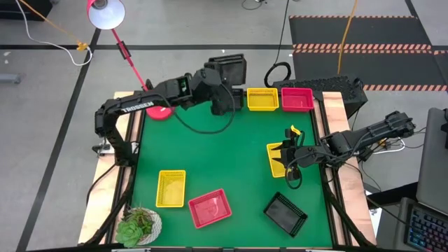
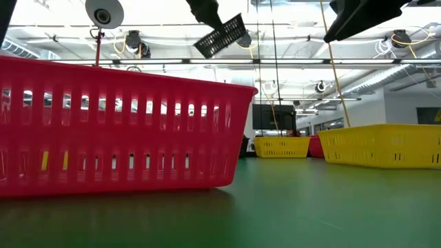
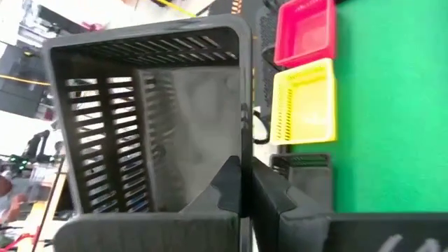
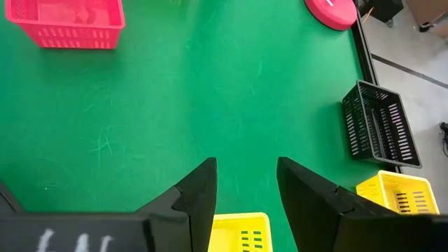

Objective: Stack baskets by color
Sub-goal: Stack the left black bin on the top black bin

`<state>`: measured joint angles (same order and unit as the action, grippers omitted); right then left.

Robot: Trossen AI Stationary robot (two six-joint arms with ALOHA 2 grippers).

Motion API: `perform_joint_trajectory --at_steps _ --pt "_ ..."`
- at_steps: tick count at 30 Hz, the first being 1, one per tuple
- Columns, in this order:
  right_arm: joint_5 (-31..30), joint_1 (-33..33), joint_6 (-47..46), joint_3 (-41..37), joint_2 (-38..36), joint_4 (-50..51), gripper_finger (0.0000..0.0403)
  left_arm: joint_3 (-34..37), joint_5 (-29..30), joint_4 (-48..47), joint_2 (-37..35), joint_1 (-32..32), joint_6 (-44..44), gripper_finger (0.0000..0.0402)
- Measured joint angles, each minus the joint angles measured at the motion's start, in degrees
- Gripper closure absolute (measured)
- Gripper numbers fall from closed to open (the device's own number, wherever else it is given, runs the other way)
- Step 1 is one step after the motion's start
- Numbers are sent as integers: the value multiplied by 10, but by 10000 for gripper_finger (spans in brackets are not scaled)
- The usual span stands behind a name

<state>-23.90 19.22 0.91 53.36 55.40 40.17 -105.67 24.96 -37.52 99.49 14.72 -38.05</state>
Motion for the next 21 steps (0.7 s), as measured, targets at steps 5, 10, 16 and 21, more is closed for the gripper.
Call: perform_joint_trajectory --at_steps 5,10,16,21 --pt "0 0 1 0 0 2 260 0 -28 28 40 30 -4 392" --pt "0 0 2 0 0 5 260 0 -42 28 86 51 7 394" --pt "0 0 2 0 0 4 260 0 -50 33 127 58 20 388" --pt "0 0 2 0 0 4 260 0 -52 33 148 58 27 393"
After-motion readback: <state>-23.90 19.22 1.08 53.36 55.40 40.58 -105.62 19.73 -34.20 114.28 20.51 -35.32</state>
